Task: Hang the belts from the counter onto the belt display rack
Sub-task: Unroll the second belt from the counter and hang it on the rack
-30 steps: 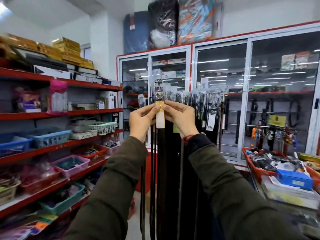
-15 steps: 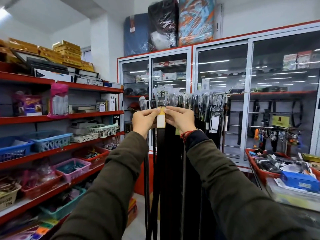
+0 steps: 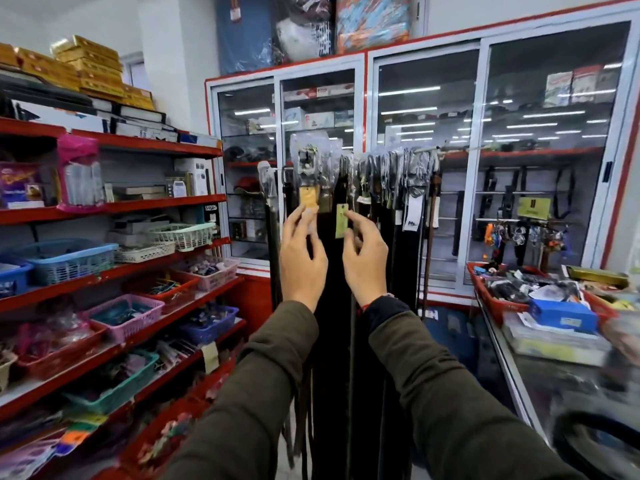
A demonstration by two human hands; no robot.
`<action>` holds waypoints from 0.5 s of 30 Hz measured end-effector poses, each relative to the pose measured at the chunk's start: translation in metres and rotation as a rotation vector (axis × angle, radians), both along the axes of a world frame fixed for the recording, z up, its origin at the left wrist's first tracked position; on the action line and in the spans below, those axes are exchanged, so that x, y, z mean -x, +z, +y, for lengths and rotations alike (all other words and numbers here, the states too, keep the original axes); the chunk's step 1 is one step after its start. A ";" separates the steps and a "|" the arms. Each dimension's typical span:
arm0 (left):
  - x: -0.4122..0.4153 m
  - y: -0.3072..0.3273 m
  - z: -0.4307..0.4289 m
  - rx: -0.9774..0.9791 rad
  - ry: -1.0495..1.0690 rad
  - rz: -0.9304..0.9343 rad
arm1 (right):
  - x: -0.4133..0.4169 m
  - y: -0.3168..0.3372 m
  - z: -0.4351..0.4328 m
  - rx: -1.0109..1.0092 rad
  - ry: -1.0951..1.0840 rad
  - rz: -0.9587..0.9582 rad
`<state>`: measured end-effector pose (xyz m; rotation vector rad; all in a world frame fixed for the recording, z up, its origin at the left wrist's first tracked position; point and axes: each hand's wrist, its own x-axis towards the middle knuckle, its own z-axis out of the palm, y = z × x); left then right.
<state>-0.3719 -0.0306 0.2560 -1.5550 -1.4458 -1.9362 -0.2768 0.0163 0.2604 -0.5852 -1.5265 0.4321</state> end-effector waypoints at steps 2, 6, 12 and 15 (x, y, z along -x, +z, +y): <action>-0.014 -0.022 0.000 0.017 0.016 0.094 | -0.017 -0.025 0.000 -0.037 -0.095 -0.059; -0.053 -0.071 0.009 0.087 -0.015 0.247 | -0.065 -0.078 0.003 -0.030 -0.306 -0.162; -0.128 -0.150 0.028 0.240 -0.180 0.296 | -0.151 -0.154 0.006 0.205 -0.584 -0.192; -0.172 -0.185 0.038 0.343 -0.269 0.309 | -0.205 -0.191 0.007 0.382 -0.711 -0.174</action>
